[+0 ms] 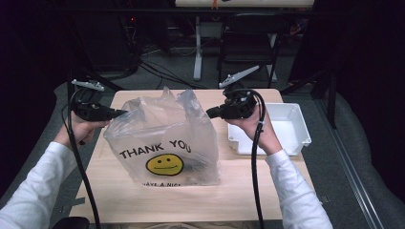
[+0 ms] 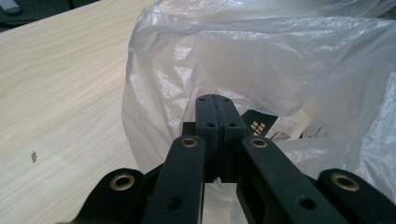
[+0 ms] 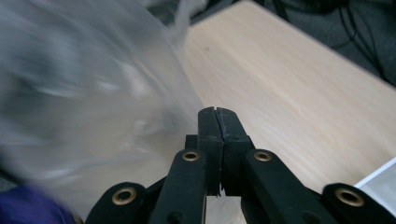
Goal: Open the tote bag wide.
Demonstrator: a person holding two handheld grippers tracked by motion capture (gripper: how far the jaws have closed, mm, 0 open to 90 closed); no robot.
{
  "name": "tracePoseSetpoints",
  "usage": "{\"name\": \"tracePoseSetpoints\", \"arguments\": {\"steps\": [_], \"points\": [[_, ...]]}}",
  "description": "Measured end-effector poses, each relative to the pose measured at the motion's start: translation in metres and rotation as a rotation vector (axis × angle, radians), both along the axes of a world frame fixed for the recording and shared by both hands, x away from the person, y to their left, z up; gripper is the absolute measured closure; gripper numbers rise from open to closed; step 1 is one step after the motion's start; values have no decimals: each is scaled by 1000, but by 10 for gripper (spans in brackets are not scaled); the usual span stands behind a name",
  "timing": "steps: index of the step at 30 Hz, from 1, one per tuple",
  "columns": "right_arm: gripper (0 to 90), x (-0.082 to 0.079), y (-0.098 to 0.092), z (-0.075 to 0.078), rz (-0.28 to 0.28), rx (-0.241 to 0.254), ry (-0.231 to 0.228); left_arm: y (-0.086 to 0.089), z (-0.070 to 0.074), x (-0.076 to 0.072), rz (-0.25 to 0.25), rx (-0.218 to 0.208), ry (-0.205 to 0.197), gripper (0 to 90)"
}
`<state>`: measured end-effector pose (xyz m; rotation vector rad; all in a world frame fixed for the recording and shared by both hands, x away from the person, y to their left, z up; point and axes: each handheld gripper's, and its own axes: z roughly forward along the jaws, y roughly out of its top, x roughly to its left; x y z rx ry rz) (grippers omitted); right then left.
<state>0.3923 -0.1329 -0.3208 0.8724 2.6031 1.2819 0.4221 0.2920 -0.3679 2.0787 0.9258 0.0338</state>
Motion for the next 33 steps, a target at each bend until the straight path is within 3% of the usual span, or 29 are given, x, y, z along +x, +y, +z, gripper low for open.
{"name": "tracePoseSetpoints", "arguments": {"steps": [1, 3, 6, 10, 11, 18, 19, 21, 24, 26, 29, 31, 33], "points": [[894, 0, 0, 0, 0, 0, 0, 0, 0, 0, 0, 0, 0, 900], [893, -11, -3, 20, 29, 45, -24, -1, 2, 0, 6, -1, -1, 900], [892, -18, -3, 34, 68, 91, -29, -3, 4, 1, 3, 1, -10, 900], [891, -20, 2, 38, 110, 113, -13, -5, 5, 2, 12, -3, -11, 900], [890, -20, 8, 37, 144, 116, 10, -5, 6, 2, 15, -2, -13, 900], [891, -14, 33, 12, 195, 43, 75, -7, 5, 4, 18, -6, -9, 900], [890, -12, 42, 0, 196, 6, 92, -8, 5, 4, 19, -5, -9, 900], [890, -8, 48, -12, 200, -22, 116, -8, 5, 4, 16, -6, -5, 900], [891, -5, 53, -24, 191, -44, 137, -9, 3, 3, 17, 0, -6, 900], [892, -4, 54, -28, 177, -66, 126, -8, 2, 3, 15, 3, -5, 900], [892, -3, 60, -47, 137, -169, 116, -7, -5, 3, 12, 2, 9, 900], [892, 0, 59, -59, 134, -173, 145, -8, -9, 3, 14, 0, 16, 900], [892, 2, 59, -65, 122, -197, 144, -8, -12, 3, 1, 3, 22, 900]]}}
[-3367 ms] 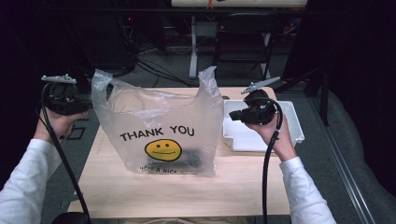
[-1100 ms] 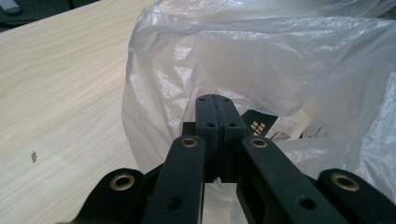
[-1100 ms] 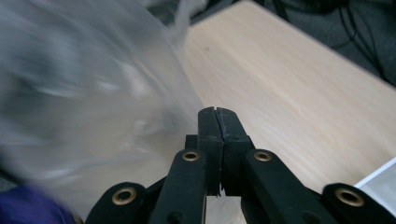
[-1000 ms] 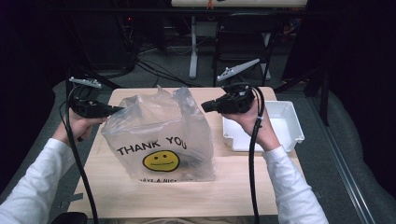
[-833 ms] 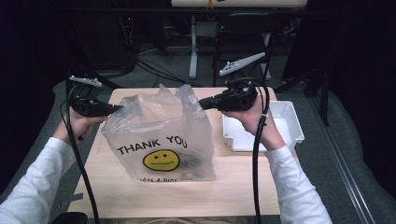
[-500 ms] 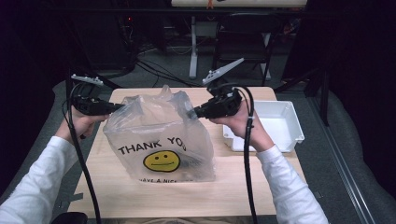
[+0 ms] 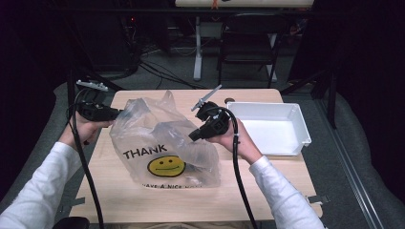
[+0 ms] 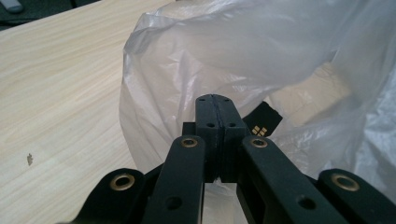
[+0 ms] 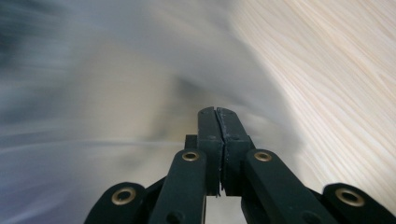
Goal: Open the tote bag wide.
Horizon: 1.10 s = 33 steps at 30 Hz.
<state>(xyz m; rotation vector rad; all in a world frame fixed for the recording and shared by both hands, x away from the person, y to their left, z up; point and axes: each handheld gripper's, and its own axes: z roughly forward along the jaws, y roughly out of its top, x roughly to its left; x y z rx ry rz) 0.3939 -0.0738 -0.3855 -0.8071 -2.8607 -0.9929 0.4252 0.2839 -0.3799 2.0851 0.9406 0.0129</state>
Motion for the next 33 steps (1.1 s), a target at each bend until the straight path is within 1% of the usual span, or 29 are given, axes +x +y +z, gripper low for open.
{"name": "tracePoseSetpoints", "arguments": {"steps": [1, 2, 3, 4, 5, 6, 7, 8, 10, 11, 13, 14, 15, 16, 17, 19, 20, 21, 23, 24, 27, 28, 29, 30, 31, 32, 33], "points": [[892, 2, 0, -6, -2, -1, 11, -1, -3, 0, 0, 4, 6, 900], [892, 3, -1, -12, -14, 1, 21, -2, -6, -1, -3, 8, 14, 900], [891, 5, -2, -23, -20, -25, 34, -3, -9, -1, -14, 16, 23, 900], [891, 6, -3, -28, -25, -28, 42, -5, -14, -2, -19, 30, 32, 900], [891, 7, -5, -31, -29, -40, 39, -7, -17, -3, -23, 31, 37, 900], [891, 7, -5, -31, -29, -40, 39, -7, -17, -3, -23, 31, 37, 900], [889, 7, -9, -33, -42, -19, 50, -8, -20, -4, -21, 32, 40, 900], [886, 6, -11, -33, -46, -14, 47, -11, -25, -4, -24, 42, 51, 900], [883, 5, -15, -30, -49, -2, 42, -13, -30, -3, -22, 52, 61, 900], [878, 4, -16, -27, -51, -4, 35, -15, -31, -3, -22, 53, 64, 900], [876, 1, -19, -20, -59, 12, 27, -17, -30, -2, -22, 46, 61, 900], [876, 1, -19, -20, -59, 12, 27, -17, -30, -2, -22, 46, 61, 900], [875, 0, -22, -10, -62, 27, 6, -18, -28, -1, -25, 45, 59, 900], [873, -1, -24, -4, -62, 38, -5, -19, -22, -1, -22, 37, 42, 900], [873, -2, -25, 2, -56, 50, -22, -20, -19, -1, -19, 32, 35, 900], [872, -4, -26, 15, -49, 69, -37, -20, -12, -1, -17, 31, 23, 900], [870, -6, -27, 22, -52, 79, -46, -20, -12, -1, -17, 31, 23, 900], [870, -6, -27, 22, -52, 79, -46, -21, -9, -1, -17, 32, 16, 900], [869, -8, -26, 33, -44, 96, -68, -22, -4, -1, -18, 31, 8, 900], [869, -8, -25, 39, -40, 99, -77, -22, -2, -2, -10, 31, 4, 900], [869, -8, -20, 56, -30, 105, -104, -24, 2, -1, -19, 40, -3, 900], [868, -8, -14, 67, -24, 105, -126, -26, 2, -2, -20, 36, -2, 900], [868, -8, -14, 67, -24, 105, -126, -26, 2, -2, -20, 36, -2, 900], [869, -7, -6, 79, -9, 118, -142, -26, 2, -1, -22, 36, -5, 900], [869, -7, -1, 84, -8, 121, -155, -27, 2, 0, -18, 33, -6, 900], [868, -6, 4, 89, 8, 123, -156, -27, 2, 0, -18, 30, -5, 900], [868, -6, 4, 89, 8, 123, -156, -27, 2, 0, -18, 30, -5, 900]]}}
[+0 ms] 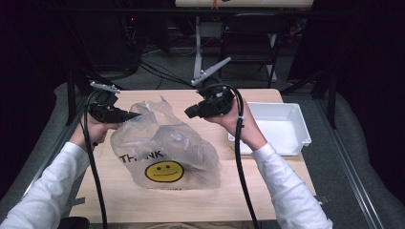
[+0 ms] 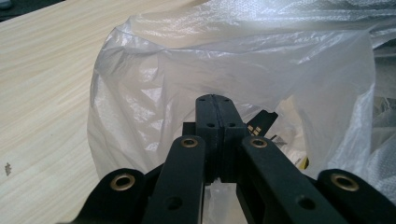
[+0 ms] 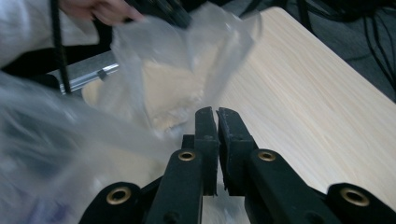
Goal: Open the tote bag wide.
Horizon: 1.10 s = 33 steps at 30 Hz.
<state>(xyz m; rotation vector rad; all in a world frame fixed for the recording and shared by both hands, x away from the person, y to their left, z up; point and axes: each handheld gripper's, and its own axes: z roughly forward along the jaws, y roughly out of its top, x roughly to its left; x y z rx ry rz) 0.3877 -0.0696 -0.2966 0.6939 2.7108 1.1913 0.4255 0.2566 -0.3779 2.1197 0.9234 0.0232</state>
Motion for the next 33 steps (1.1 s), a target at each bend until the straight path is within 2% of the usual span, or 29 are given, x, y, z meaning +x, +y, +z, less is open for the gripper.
{"name": "tracePoseSetpoints", "arguments": {"steps": [1, 3, 4, 7, 10, 11, 12, 13, 17, 18, 19, 21, 23, 25, 28, 30, 31, 32, 33], "points": [[867, 0, 13, 7, 25, 7, -6, -2, 0, 0, -2, 3, -1, 900], [864, -2, 29, 9, 63, 8, -1, -3, 0, 1, -6, 2, 2, 900], [862, -2, 37, 8, 83, -18, -3, -4, 1, 0, -5, 2, -2, 900], [866, -5, 54, -3, 125, -78, 12, -5, 3, -1, -5, 4, -10, 900], [876, -4, 58, -23, 149, -158, 52, -4, 4, -2, -8, 18, -15, 900], [879, -4, 57, -31, 148, -184, 61, -4, 4, -2, -8, 18, -15, 900], [879, -4, 57, -31, 148, -184, 61, -3, 3, -2, -12, 20, -12, 900], [882, -4, 51, -45, 140, -222, 87, -3, 2, -3, -9, 25, -10, 900], [883, -5, 34, -71, 104, -270, 126, -2, -4, -4, -3, 51, -2, 900], [883, -5, 34, -71, 104, -270, 126, -2, -6, -4, -6, 55, 1, 900], [882, -5, 25, -83, 85, -280, 135, -2, -9, -5, -7, 66, 5, 900], [882, -3, 16, -92, 55, -285, 138, -6, -19, -7, -9, 95, 17, 900], [882, -1, 8, -100, 34, -263, 156, -9, -26, -8, -17, 119, 23, 900], [882, 1, 1, -108, 13, -254, 162, -10, -30, -8, -21, 123, 33, 900], [883, 3, -7, -123, -19, -251, 179, -15, -44, -10, -26, 172, 45, 900], [884, 3, -9, -129, -21, -259, 189, -15, -48, -11, -25, 176, 53, 900], [888, 3, -10, -136, -42, -275, 181, -16, -52, -11, -23, 185, 55, 900], [892, 3, -14, -149, -57, -292, 196, -16, -59, -12, -23, 215, 60, 900], [892, 3, -14, -149, -57, -292, 196, -16, -59, -12, -23, 215, 60, 900]]}}
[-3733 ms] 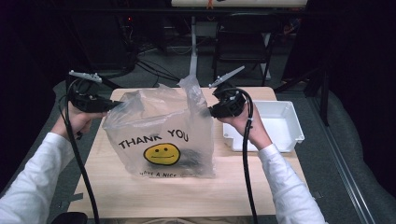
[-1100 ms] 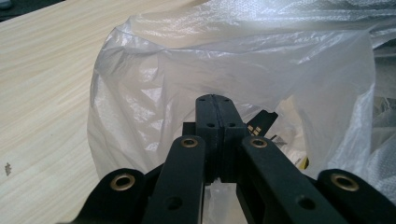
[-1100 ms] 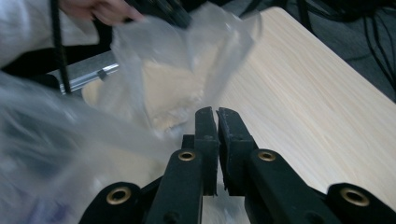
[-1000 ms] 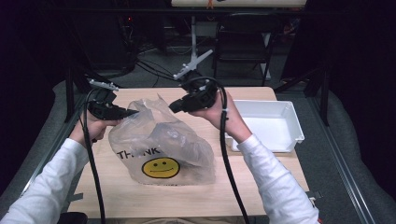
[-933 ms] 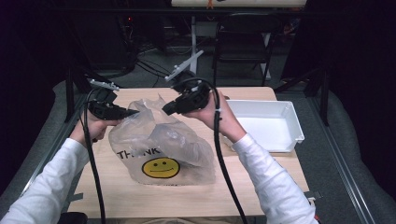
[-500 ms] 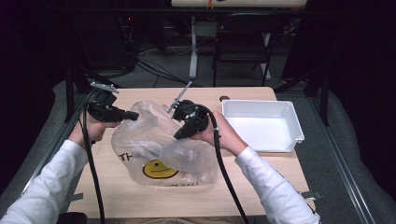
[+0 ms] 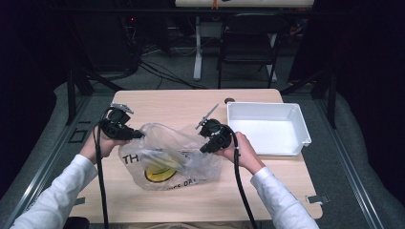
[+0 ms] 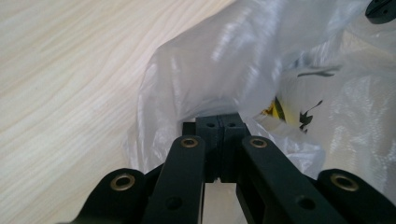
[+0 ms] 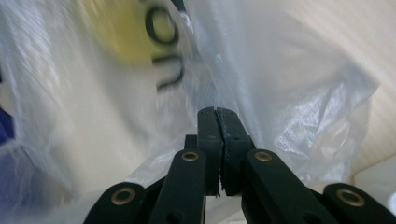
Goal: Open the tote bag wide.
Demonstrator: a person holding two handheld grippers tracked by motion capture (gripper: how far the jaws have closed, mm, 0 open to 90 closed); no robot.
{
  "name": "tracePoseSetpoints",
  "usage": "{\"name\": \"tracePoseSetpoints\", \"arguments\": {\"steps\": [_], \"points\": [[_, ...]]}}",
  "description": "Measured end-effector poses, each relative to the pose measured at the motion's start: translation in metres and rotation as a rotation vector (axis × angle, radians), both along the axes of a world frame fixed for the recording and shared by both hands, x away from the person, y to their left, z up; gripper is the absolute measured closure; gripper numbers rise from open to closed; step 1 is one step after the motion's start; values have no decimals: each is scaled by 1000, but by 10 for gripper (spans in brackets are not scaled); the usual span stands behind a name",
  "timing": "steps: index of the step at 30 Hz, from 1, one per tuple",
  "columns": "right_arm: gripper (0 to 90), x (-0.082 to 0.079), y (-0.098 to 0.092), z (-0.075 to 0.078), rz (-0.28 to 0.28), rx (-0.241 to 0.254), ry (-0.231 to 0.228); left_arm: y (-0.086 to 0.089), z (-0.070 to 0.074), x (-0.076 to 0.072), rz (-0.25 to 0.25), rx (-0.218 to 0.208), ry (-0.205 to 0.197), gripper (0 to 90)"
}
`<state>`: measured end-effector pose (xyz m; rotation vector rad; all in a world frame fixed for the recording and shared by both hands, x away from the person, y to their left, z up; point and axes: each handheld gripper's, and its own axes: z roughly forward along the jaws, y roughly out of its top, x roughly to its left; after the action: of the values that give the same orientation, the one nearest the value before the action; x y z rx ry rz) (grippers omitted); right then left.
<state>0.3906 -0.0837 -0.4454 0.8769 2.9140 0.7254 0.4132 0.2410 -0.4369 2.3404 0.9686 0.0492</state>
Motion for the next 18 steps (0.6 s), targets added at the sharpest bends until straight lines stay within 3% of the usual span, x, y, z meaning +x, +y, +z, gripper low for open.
{"name": "tracePoseSetpoints", "arguments": {"steps": [1, 3, 4, 6, 7, 8, 11, 14, 17, 18], "points": [[895, 0, -2, -6, -3, -35, -9, 0, -4, -1, 5, 7, 5, 900], [898, 1, -6, -17, -14, -37, 14, 0, -11, -2, 7, 38, 7, 900], [900, -1, -8, -27, -37, -85, -2, 1, -17, -4, 14, 60, 9, 900], [900, -1, -9, -32, -42, -85, 4, 1, -21, -5, 13, 76, 10, 900], [900, -3, -11, -42, -66, -130, -17, 2, -24, -5, 13, 74, 20, 900], [900, -4, -12, -46, -72, -144, -15, 2, -31, -8, 26, 107, 14, 900], [900, -5, -15, -55, -101, -145, -20, 3, -38, -10, 37, 126, 14, 900], [900, -7, -21, -67, -121, -195, -24, 6, -50, -14, 54, 163, 13, 900], [900, -8, -24, -71, -133, -197, -22, 8, -55, -16, 63, 176, 11, 900], [900, -10, -26, -75, -151, -221, -38, 10, -59, -17, 71, 189, 10, 900]]}}
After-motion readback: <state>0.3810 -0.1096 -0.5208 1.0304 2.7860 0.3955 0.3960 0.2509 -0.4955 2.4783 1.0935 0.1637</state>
